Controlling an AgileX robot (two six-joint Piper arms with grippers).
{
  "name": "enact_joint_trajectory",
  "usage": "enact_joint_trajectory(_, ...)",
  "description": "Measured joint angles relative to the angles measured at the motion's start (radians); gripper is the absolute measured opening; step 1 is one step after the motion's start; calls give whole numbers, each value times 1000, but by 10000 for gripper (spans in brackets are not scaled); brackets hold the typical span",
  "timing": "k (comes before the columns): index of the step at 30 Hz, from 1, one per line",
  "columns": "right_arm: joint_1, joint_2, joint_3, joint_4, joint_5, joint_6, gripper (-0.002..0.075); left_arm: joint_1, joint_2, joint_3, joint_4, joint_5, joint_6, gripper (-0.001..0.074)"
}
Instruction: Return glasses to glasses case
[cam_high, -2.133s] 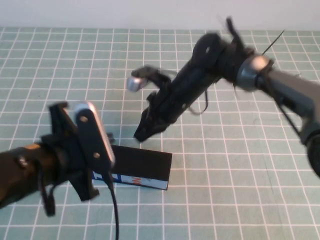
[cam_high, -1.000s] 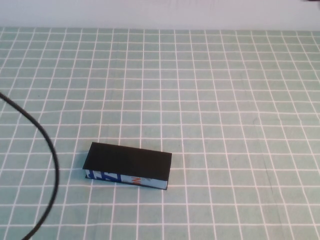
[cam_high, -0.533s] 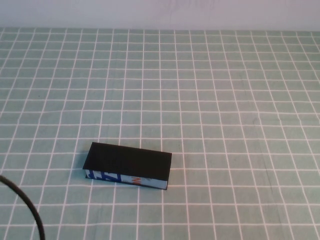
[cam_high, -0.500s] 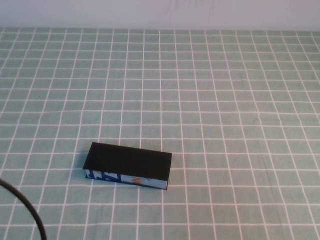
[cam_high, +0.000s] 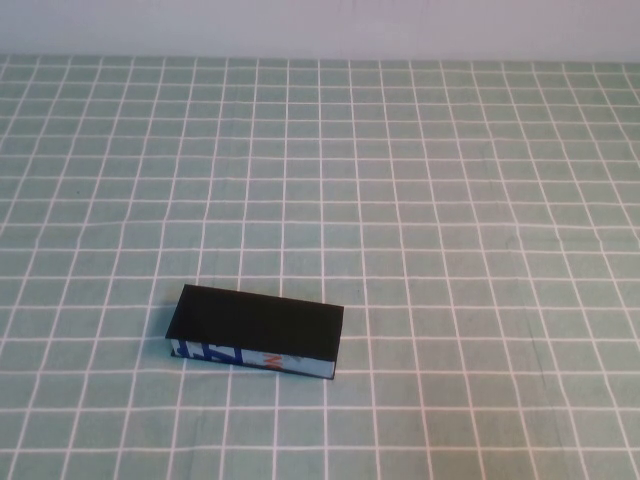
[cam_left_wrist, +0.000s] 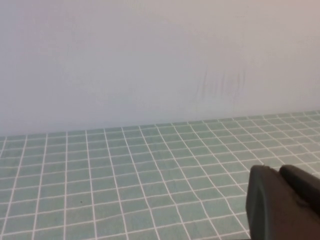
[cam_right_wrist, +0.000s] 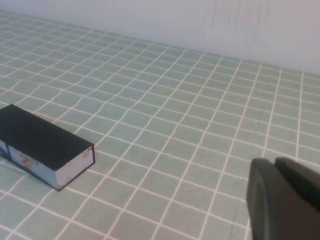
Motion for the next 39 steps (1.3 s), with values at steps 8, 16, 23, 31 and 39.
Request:
enact_joint_trajectory(8,0,0,4,113,18,0,-11,0,-7,0,0,-2,0,-1)
enact_joint_trajectory(16,0,0,4,134,18,0,-11,0,-7,0,0,-3,-4,-1)
enact_joint_trajectory(23,0,0,4,135,18,0,-11,0,-9,43,5,-64,-8,-1)
enact_joint_trajectory(31,0,0,4,137,18,0,-11,0,-88,216,404,-174,-341,-1)
enact_joint_trajectory(39,0,0,4,137,18,0,-11,-45,-121,391,700,-205,-733,-1)
